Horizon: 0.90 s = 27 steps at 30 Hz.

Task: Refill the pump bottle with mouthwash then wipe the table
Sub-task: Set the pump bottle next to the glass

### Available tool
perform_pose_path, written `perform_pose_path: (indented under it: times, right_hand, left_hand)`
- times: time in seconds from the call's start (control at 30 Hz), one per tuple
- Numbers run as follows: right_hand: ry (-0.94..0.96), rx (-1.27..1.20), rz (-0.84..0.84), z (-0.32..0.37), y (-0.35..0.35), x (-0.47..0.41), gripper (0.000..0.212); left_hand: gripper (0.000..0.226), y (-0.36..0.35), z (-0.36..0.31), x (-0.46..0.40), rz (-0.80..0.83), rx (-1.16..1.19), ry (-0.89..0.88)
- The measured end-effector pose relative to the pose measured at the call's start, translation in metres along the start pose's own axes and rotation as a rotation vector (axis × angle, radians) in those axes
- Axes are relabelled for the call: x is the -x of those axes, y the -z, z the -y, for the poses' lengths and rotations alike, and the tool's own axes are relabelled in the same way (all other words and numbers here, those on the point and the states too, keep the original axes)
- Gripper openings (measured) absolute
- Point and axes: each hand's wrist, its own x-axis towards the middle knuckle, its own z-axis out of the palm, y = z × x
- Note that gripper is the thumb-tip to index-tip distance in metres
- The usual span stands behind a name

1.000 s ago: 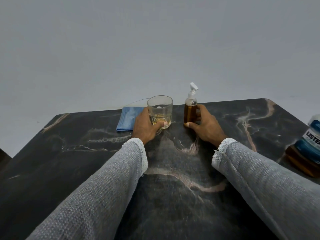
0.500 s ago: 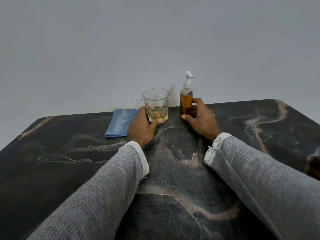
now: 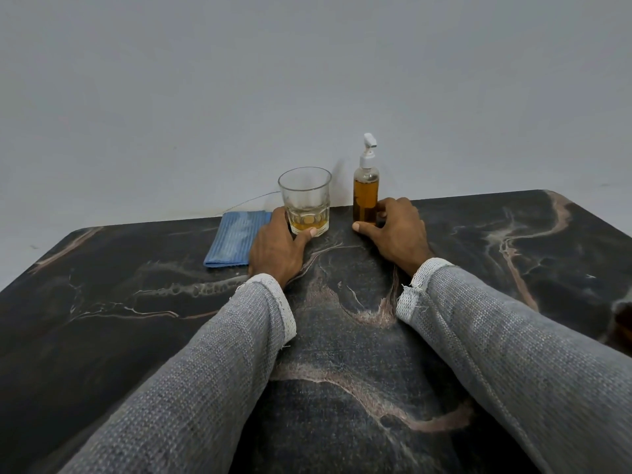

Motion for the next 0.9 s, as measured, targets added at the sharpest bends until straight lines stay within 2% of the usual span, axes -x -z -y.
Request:
perform_pose_path:
  times: [0.4,0.9]
  right_hand:
    - [0.002,0.119,-0.009,0.0008,-0.0019,0.0014,0.052]
    - [-0.009,0.144,0.015,0.0021,-0.0025,-0.0008,0.055]
  left_hand:
    - [0.054,0.0001,-0.0007,0.0002,0.008,-0.027,0.013]
    - [0.054,0.0017,-0.0015,0.0008,0.025,-0.057,-0.006]
